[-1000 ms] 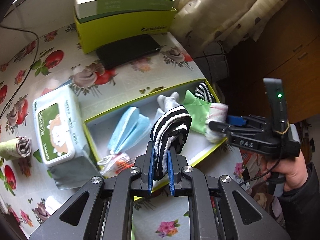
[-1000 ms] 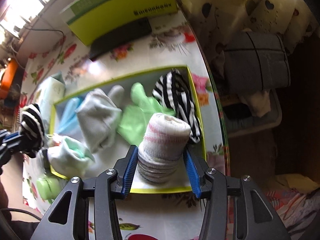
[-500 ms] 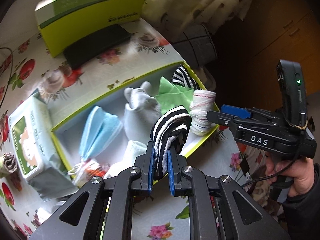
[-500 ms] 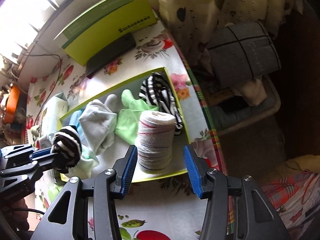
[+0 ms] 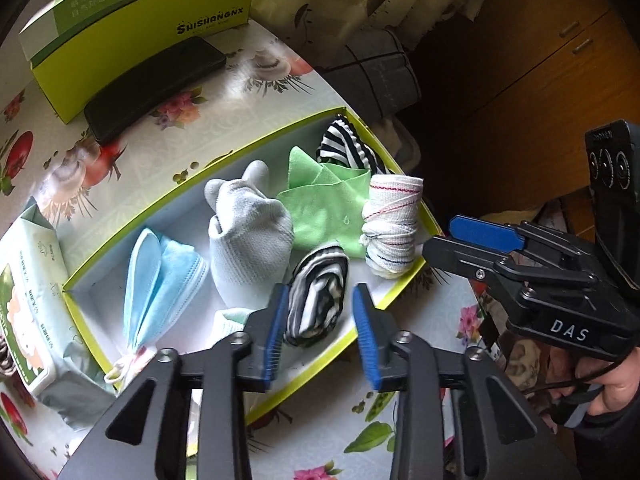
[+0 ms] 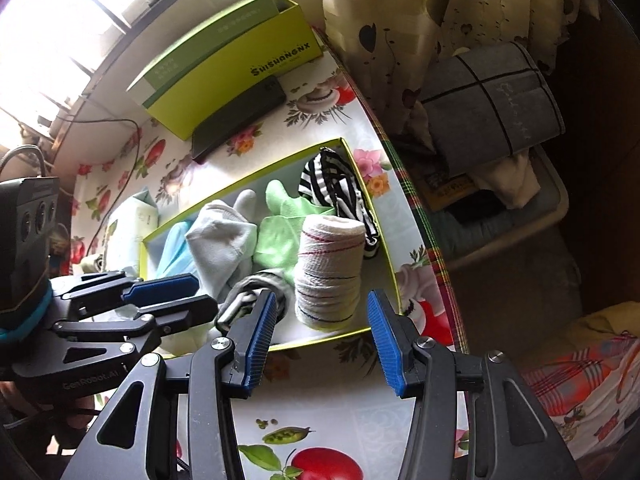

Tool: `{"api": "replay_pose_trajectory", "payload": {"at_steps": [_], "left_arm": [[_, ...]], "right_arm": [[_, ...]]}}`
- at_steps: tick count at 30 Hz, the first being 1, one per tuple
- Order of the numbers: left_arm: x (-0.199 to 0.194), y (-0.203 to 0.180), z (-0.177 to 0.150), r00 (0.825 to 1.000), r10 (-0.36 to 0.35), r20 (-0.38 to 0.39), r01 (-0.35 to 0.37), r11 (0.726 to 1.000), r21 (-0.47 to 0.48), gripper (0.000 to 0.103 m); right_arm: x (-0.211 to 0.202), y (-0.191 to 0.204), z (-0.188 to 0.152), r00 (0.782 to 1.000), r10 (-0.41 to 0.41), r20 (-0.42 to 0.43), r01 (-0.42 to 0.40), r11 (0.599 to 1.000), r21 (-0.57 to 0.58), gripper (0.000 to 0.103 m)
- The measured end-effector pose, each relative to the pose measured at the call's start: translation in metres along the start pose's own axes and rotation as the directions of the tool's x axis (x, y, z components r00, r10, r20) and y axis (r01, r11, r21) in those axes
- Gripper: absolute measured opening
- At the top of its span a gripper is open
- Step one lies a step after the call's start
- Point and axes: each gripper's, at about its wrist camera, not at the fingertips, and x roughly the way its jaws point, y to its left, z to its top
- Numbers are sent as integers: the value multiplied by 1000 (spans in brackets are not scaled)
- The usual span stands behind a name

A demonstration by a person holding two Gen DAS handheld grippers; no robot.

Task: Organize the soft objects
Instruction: 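Open the right gripper over the tray while the left gripper releases the striped sock, then move both open grippers back toward the white cloth and green rolled towel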

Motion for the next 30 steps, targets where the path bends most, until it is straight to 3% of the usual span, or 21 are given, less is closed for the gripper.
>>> {"api": "replay_pose_trajectory", "payload": {"at_steps": [13, 30], "left_arm": [[-49, 17, -13, 995, 46, 93, -40, 996, -74, 37], [-114, 56, -63, 965, 167, 203, -126, 972, -199, 37]], "right_arm": [[-15, 35, 4, 999, 25, 30, -24, 998, -56, 48], [-29, 114, -6, 998, 52, 25, -47, 981, -187, 48]]}}
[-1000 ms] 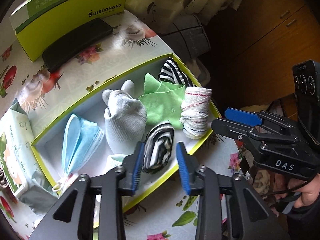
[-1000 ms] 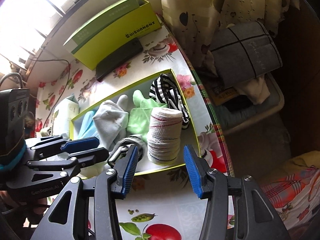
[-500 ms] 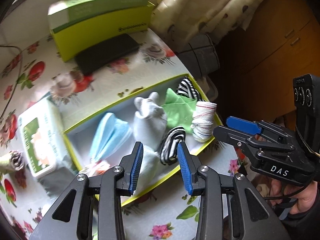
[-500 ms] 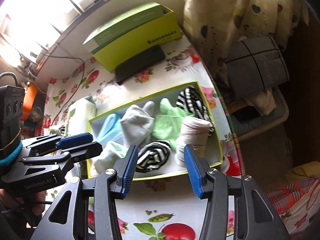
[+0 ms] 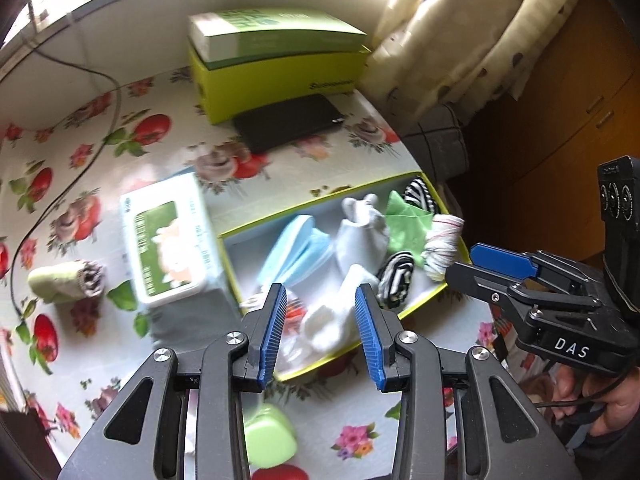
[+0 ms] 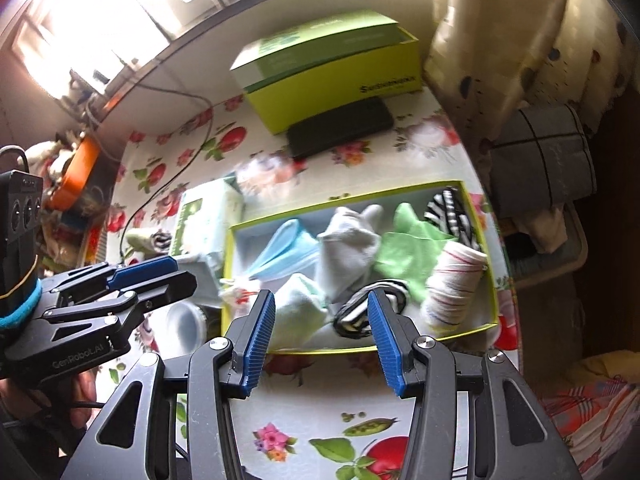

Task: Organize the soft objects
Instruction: 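Move both open grippers back toward the white cloth and green rolled towel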

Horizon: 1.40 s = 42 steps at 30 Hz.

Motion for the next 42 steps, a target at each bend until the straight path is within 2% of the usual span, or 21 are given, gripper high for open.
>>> {"api": "replay_pose_trajectory", "payload": {"at_steps": [16, 29, 42], "left_arm": [[-39, 68, -38, 991, 122, 57, -114, 986, -124, 37], [-49, 101, -53, 988, 146, 57, -133, 972, -193, 37], [-51, 121, -65, 986, 165, 34, -151, 955, -255, 37]], "right_arm": [[13, 79, -1, 997, 70, -41, -74, 990, -117, 48], [24, 120, 0, 992, 88, -86, -103, 977, -189, 48], [33, 137, -1, 987, 108, -117, -132, 966, -222, 48]]}}
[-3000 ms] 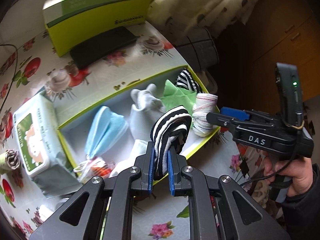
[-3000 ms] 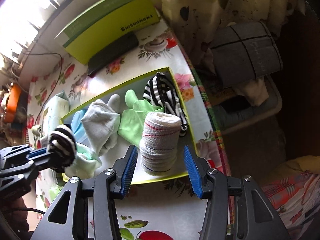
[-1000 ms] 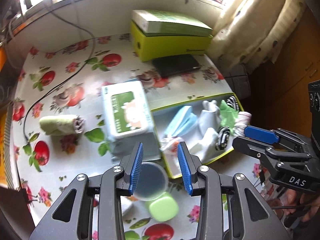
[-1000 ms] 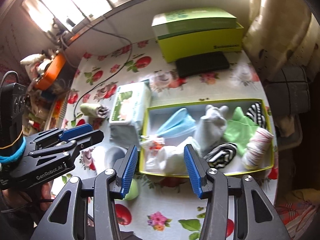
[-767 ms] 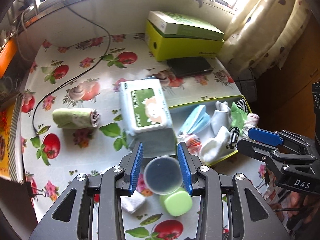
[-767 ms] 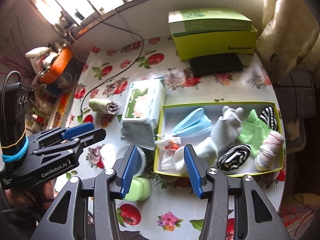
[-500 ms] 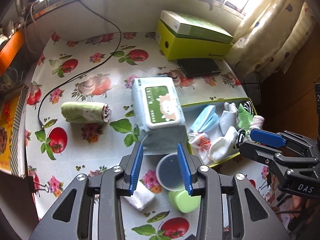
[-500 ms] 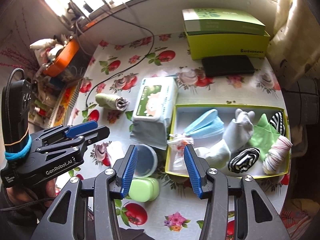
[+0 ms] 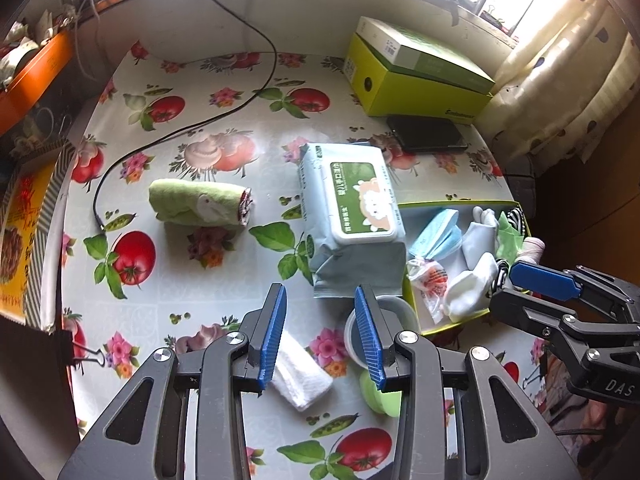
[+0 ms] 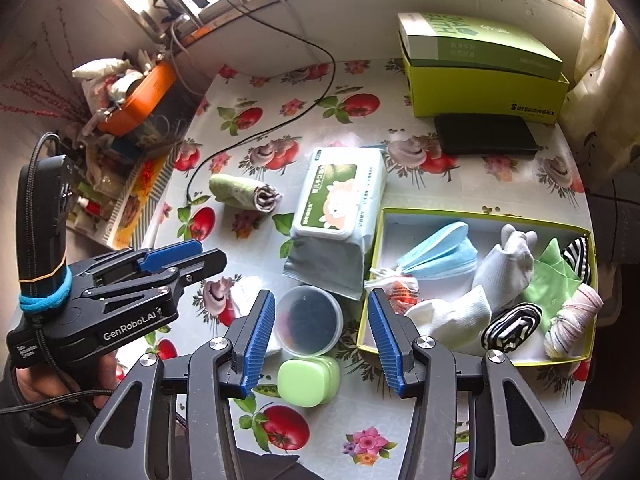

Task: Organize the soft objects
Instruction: 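Move both open grippers back toward the white cloth and green rolled towel, then grasp the folded white cloth with the left gripper while the right gripper approaches the green rolled towel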

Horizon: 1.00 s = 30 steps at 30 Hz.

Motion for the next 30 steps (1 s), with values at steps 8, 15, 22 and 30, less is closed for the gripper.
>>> {"api": "replay_pose_trajectory", "payload": {"at_steps": [8, 15, 22, 30], "left_arm": [[3, 15, -8, 1000, -18, -13, 17, 998, -62, 37], [13, 39, -18, 999, -8, -51, 0, 988, -151, 37], [31, 54, -30, 994, -6, -105, -16, 977, -211, 37], [69, 54, -50, 978, -22, -209, -29, 971, -239, 37]], "right_arm": [[7, 8, -2, 1000, 15, -10, -15, 1000, -11, 51], [13, 15, -4, 999, 31, -23, -32, 999, -23, 53], [15, 15, -7, 999, 43, -31, -44, 999, -24, 53], [20, 11, -10, 998, 42, -51, -43, 999, -18, 53]]}}
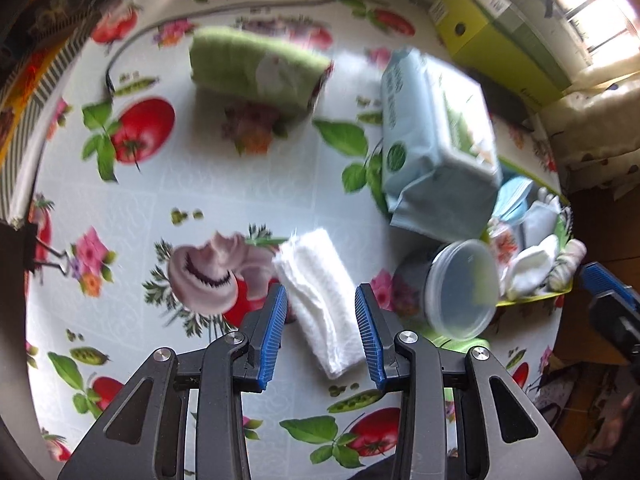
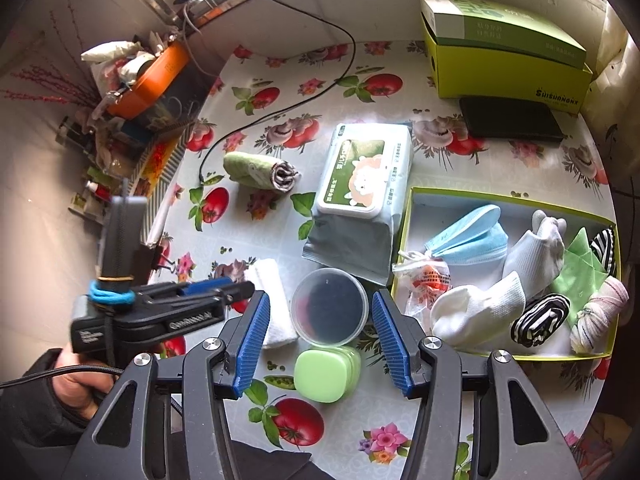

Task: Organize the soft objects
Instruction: 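Grasp the folded white cloth with the left gripper while the right gripper approaches the green rolled towel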

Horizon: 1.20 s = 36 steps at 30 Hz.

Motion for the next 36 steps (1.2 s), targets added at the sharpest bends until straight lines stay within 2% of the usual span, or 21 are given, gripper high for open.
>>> {"api": "replay_pose_trajectory", "payload": {"at_steps": [7, 12, 19, 21, 26, 36], "left_arm": [[34, -1, -8, 997, 6, -80, -8, 1000, -26, 37], [42, -8, -6, 996, 13, -83, -15, 1000, -13, 39], [45, -31, -4, 997, 56, -48, -52, 995, 88, 38], [45, -34, -4, 998, 46, -42, -42, 994, 101, 28], [43, -39, -1, 999, 44, -28, -40, 992, 123, 20], [15, -3, 16, 992, 103, 73, -109, 990, 91, 18]], "right_arm": [[7, -2, 1, 1000, -3, -22, 3, 1000, 2, 53], [10, 0, 3, 1000, -3, -29, 3, 1000, -4, 53], [13, 4, 6, 999, -5, -37, 4, 1000, -16, 53], [15, 5, 7, 999, -8, -41, 8, 1000, -18, 53], [17, 6, 10, 999, -14, -50, 13, 1000, -24, 53], [31, 21, 24, 997, -33, -73, 26, 995, -95, 53]]}}
